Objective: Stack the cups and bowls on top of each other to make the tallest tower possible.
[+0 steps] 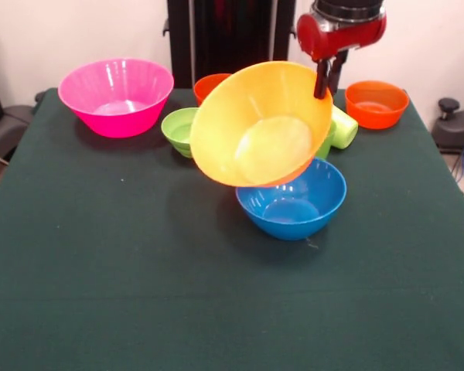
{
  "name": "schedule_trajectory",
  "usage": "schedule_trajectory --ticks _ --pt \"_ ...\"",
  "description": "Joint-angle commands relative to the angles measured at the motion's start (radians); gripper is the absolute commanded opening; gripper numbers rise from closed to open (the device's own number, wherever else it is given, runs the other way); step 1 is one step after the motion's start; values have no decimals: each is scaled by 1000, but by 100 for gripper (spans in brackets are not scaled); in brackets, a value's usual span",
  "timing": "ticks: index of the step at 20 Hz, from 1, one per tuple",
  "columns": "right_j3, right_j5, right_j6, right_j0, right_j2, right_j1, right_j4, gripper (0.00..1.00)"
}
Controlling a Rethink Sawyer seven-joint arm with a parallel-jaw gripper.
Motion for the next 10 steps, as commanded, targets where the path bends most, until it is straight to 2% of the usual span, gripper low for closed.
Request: schedule_trajectory --ticks 1,10 --pt "-123 41 39 -8 -19 91 -39 0" --pt "-153 37 49 12 -32 119 -46 0"
